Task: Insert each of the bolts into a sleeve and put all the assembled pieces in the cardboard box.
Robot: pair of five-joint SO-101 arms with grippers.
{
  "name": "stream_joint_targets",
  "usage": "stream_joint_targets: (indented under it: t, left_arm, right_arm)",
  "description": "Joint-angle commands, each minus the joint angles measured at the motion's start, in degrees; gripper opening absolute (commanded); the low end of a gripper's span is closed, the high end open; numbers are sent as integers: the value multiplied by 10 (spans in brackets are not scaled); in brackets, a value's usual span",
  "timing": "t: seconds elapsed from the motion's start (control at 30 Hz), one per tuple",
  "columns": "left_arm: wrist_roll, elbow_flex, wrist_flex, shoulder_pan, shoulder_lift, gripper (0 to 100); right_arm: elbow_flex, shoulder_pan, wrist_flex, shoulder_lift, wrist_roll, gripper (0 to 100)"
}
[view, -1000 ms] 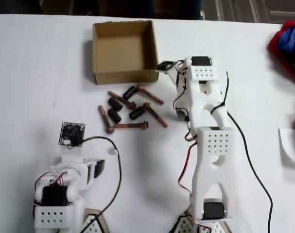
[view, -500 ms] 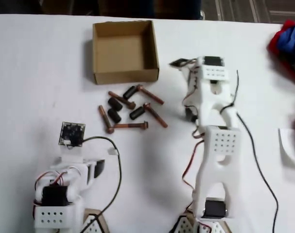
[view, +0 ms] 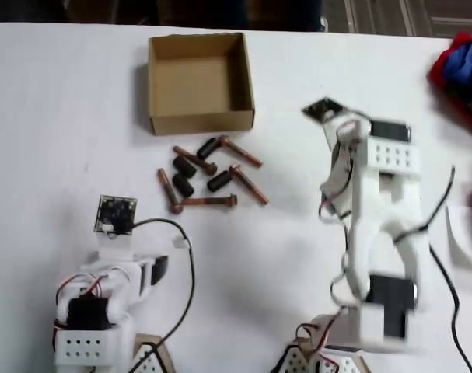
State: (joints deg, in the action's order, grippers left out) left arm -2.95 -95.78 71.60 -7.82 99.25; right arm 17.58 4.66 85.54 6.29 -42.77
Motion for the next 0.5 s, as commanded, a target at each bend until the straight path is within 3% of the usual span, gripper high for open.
stream_joint_targets:
  t: [0.0, 0.23, 0.33, 0.47]
  left_arm:
    - [4, -8, -5, 5, -3, 306]
    - [4, -8, -5, 2, -3, 308]
    - [3, -8, -12, -4, -2, 308]
    - [-1, -6, -113, -113, -2, 309]
  right_arm:
    - [84, -5, -42, 98, -1, 22]
    - [138, -5, -78, 138, 0, 22]
    - [138, -5, -89, 140, 42, 22]
    - [139, -15, -93, 138, 59, 22]
